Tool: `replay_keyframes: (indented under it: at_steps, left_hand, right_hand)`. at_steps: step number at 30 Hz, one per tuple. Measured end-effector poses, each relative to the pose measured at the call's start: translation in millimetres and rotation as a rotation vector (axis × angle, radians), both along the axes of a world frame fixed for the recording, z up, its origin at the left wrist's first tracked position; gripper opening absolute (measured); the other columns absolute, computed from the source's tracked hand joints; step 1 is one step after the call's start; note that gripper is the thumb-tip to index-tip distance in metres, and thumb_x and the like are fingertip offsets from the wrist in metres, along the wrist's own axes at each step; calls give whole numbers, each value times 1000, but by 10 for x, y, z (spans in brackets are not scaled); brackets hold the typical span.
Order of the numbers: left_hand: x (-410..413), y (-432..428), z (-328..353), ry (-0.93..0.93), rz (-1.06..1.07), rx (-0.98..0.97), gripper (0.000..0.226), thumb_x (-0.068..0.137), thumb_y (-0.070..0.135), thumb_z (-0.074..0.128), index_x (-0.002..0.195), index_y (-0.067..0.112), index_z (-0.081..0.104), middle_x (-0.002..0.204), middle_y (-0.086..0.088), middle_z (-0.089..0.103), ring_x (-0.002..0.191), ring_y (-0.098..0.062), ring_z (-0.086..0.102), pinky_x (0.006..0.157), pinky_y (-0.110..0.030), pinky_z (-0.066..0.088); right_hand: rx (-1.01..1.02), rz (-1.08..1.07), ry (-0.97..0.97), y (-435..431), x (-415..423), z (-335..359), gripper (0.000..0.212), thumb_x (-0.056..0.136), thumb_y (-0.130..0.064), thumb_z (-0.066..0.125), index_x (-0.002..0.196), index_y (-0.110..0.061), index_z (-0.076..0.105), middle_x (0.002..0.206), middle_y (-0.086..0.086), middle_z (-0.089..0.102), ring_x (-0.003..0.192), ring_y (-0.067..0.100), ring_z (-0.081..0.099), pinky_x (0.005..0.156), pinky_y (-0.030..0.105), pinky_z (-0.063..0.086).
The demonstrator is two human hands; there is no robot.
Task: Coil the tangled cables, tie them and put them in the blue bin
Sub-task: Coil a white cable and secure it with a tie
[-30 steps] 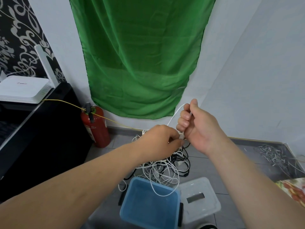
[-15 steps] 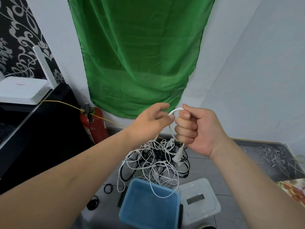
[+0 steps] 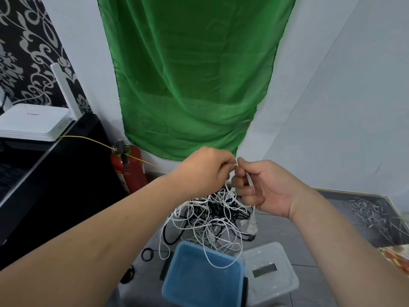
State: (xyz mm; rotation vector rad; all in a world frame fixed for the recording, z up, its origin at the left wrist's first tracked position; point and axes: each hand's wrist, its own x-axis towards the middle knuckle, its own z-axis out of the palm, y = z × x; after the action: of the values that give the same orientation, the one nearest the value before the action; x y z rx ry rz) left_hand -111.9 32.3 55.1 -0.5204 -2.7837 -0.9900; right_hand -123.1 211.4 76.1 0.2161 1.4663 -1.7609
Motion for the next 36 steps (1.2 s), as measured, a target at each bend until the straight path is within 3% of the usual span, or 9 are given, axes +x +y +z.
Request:
replay_keyframes:
  at_steps: [3,6,14,19,23,27,30,34,36]
  left_hand:
    - [-1,18,22,-35,104,154,18,98,15,59,85,15,71,54,17,54,52,3,53,50,-14,33]
    - [22,43,70,-100,189,303,25,100,10,56,79,17,68,51,17,57,47,4,54,47,-8,34]
    - [19,29,4,-130,173,508,19,104,16,53,88,16,65,61,9,62,52,-15,57,52,-28,46]
    - [33,-103,-69,93,-11,284,14,107,25,48,100,20,60,65,9,51,58,-11,47,56,-30,40]
    - [32,-199,-228,-162,-6,90,21,110,34,38,109,26,57,65,5,55,56,-11,50,57,-33,43]
    - [9,-270,-453,-358,-18,-95,31,109,39,37,99,17,56,79,0,59,78,-23,58,75,-38,49]
    - [18,-199,-527,-406,-51,-258,18,108,27,41,110,20,57,86,6,58,81,-22,54,73,-31,41]
    - [129,-51,-537,-477,-135,-481,38,101,19,42,129,41,58,126,0,65,109,-22,61,88,-32,50]
    - [211,74,-471,-466,-195,-506,39,101,22,42,130,44,56,124,2,65,109,-23,62,83,-31,50]
  right_hand:
    - [-5,-74,153,-41,15,2,37,104,-33,52,76,-13,64,65,4,53,55,17,50,49,26,44]
    - [-54,-130,294,-76,25,-10,29,103,-25,54,88,-7,72,65,5,55,57,20,55,60,33,52]
    - [-171,-136,225,-162,25,-3,27,103,-21,44,80,-15,55,54,-2,28,44,12,21,47,28,18]
    - [-244,-281,157,-128,-11,103,33,95,-26,44,62,-23,38,50,-6,13,45,14,5,46,28,6]
    - [-347,-497,126,-58,-75,143,36,95,-26,44,59,-25,37,53,-7,9,47,15,3,45,28,5]
    - [-409,-730,101,57,-173,107,36,95,-19,41,60,-22,42,50,-7,18,41,12,12,39,26,13]
    - [-437,-840,108,127,-225,79,36,102,-20,42,67,-19,46,53,-5,28,43,13,21,46,28,23]
    - [-417,-902,182,235,-294,93,33,108,-25,42,78,-15,52,57,-2,35,48,14,27,51,27,28]
    - [-294,-895,275,224,-306,33,30,109,-26,44,89,-10,58,56,-1,40,46,14,35,51,27,31]
